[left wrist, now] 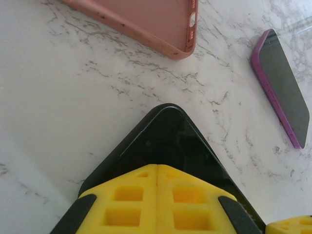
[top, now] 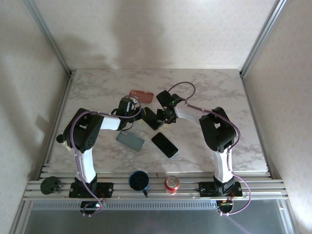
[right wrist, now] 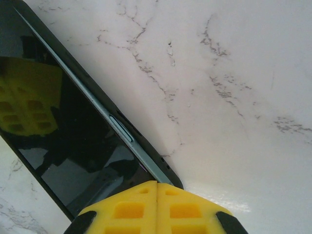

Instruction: Put the phone into the phone case

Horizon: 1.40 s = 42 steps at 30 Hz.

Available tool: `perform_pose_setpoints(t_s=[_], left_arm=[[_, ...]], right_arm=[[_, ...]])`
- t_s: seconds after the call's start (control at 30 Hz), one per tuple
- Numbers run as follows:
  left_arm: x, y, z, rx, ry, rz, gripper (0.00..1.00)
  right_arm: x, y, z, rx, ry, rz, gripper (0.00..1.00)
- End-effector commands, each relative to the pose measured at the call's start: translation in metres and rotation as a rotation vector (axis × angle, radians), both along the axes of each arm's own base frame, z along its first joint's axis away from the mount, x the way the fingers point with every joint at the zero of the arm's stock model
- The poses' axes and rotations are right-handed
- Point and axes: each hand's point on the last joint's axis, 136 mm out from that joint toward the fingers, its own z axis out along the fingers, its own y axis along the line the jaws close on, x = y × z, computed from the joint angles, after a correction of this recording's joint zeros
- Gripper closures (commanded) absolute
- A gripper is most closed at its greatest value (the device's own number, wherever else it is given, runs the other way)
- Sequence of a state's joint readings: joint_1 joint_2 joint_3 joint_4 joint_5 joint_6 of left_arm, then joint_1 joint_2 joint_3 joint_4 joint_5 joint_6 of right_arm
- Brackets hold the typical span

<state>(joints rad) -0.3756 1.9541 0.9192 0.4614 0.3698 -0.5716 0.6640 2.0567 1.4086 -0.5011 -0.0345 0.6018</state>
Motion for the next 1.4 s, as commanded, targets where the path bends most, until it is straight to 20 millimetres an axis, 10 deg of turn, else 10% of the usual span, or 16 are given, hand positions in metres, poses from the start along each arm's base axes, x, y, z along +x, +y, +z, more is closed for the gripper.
perform_pose_setpoints(t_s=[0.0, 1.37], left_arm=[[-0.027, -0.003, -0.042, 0.007, 0.133, -0.040, 1.00], [-0.024, -0.001, -0.040, -0.008, 0.130, -0.019, 1.00]], right_arm=[[-0.134, -0.059, -0.139, -0.326, 0.489, 0.083, 1.00], [-0.201, -0.073, -0.207, -0.377, 0.705, 0.114, 1.00]])
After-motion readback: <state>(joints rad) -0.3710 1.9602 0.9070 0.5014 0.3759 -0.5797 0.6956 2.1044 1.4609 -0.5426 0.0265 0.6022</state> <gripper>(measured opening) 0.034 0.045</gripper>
